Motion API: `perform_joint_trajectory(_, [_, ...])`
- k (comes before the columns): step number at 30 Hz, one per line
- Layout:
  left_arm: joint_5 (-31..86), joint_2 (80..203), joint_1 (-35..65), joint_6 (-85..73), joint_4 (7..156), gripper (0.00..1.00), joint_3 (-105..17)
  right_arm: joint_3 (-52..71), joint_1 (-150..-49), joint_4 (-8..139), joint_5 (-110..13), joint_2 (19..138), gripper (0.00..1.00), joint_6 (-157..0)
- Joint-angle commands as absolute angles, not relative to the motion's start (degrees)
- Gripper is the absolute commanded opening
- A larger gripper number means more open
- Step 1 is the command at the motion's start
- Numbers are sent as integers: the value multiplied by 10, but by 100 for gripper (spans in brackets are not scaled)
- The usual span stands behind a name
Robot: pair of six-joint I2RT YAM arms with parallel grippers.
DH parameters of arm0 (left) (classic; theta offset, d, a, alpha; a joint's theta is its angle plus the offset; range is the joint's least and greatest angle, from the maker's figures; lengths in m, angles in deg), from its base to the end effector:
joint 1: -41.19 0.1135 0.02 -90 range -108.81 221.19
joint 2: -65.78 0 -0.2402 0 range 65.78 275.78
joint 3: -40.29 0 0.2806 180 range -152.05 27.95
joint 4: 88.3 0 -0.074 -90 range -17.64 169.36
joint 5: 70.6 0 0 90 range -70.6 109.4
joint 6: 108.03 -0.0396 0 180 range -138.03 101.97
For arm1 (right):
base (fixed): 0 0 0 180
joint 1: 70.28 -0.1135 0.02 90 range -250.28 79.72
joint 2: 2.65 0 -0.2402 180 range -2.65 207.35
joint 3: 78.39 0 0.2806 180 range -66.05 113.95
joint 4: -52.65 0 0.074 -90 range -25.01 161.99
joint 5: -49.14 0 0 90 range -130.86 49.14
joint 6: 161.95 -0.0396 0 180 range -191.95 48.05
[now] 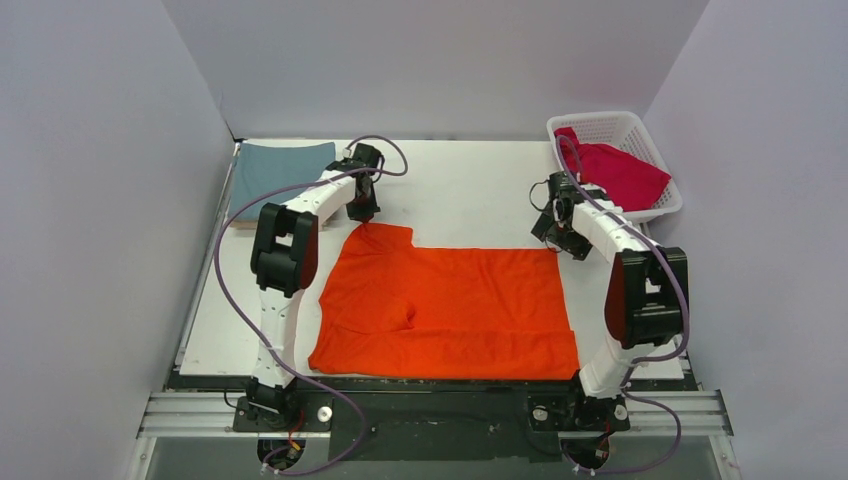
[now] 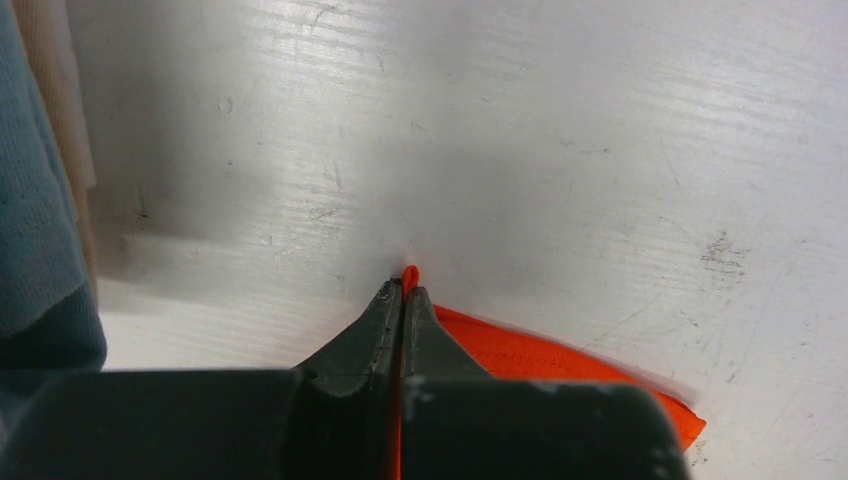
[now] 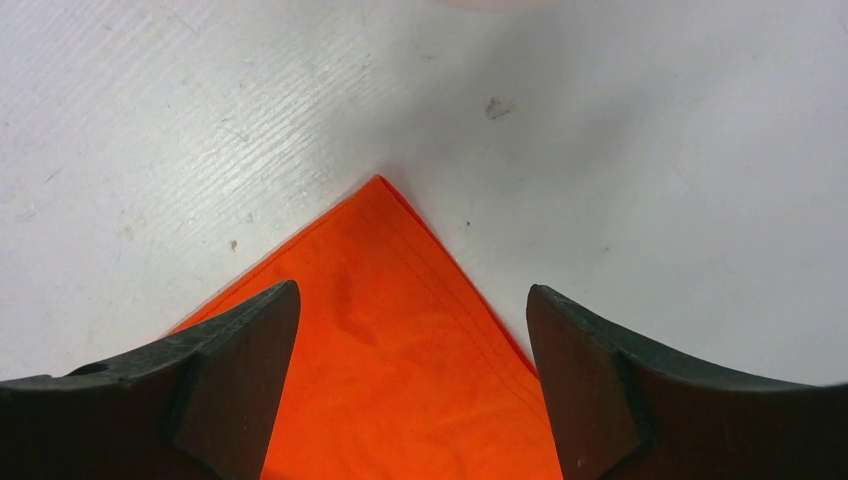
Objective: Fold and stack the t-shirts
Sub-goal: Grab the side of the flattened tshirt furthest away from the robot with both arms
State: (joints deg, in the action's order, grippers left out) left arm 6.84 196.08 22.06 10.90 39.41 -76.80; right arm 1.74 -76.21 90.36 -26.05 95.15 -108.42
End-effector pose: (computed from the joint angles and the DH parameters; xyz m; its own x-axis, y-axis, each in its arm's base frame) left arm 0.4707 -0.1542 0.1301 -0.8659 -0.1994 -0.4587 -0.2105 0.9772 -0.0274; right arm 0.3827 0.0296 0.1739 -0.6318 0.5121 -0.5819 0.5224 0.8359 0.1685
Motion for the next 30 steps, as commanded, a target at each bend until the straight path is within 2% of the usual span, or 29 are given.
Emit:
perform_joint_trajectory(1, [90, 1950, 211, 113, 386, 0, -770, 51, -776, 906, -219, 985, 77, -1105])
perform_joint_trajectory(7, [88, 1895, 209, 107, 418, 0, -729, 75, -789, 898, -220, 1038, 64, -1122])
perform_joint_trajectory(8, [88, 1879, 207, 108, 423, 0, -723, 78, -789, 895, -221, 1046, 58, -1123])
perform_joint_trajectory(10, [88, 1855, 205, 107, 438, 0, -700, 76, -788, 894, -222, 1054, 53, -1129])
perform_joint_trajectory(20, [96, 1765, 190, 110, 483, 0, -612, 70, -769, 906, -250, 1079, 45, -1137])
perform_joint_trajectory(24, [91, 1741, 183, 112, 488, 0, -592, 71, -769, 914, -256, 1078, 33, -1134])
perform_joint_trajectory(30, [79, 1705, 175, 118, 486, 0, -562, 73, -769, 916, -258, 1067, 10, -1124])
